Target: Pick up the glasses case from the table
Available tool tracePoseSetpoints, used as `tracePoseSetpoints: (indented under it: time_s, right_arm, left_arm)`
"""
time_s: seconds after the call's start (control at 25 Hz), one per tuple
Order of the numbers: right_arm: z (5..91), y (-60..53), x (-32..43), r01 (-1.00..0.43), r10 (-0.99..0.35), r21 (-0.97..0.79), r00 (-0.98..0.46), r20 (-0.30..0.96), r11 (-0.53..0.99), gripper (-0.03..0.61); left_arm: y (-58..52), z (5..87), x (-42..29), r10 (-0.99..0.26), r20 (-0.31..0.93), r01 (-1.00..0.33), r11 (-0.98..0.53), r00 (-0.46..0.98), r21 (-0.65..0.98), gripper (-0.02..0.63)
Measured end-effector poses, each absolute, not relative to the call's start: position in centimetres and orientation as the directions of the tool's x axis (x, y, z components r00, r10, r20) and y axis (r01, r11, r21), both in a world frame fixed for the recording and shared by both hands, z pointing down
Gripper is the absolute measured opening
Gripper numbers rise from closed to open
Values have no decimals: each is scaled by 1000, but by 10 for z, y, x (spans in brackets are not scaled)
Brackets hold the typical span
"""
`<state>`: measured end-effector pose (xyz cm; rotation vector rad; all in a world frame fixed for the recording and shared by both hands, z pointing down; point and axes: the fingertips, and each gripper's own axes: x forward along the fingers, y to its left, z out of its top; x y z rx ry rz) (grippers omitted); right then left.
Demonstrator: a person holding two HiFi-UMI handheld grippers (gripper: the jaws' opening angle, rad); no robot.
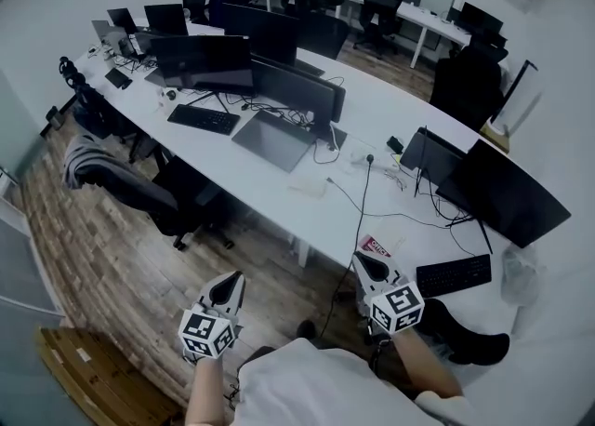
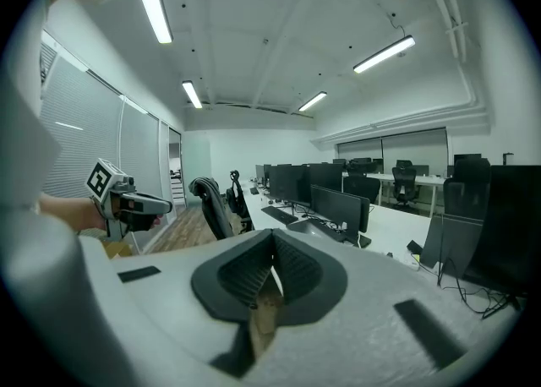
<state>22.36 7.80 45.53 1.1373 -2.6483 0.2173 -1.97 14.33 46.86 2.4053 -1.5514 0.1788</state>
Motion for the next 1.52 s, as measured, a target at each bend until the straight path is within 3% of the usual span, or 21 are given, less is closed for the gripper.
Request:
tracePoseSetpoints:
  time_s: [0.8, 1.52]
  right_arm:
    - [481, -6, 231, -742, -682, -74, -647, 340, 666, 2]
    - [515, -118, 169, -822, -730, -58, -533, 428, 566, 2]
  left_arm:
    - [48, 482, -3, -852, 277, -895, -409, 445, 180, 11]
    - [-104, 518, -70, -751, 304, -811, -541, 585, 224, 11]
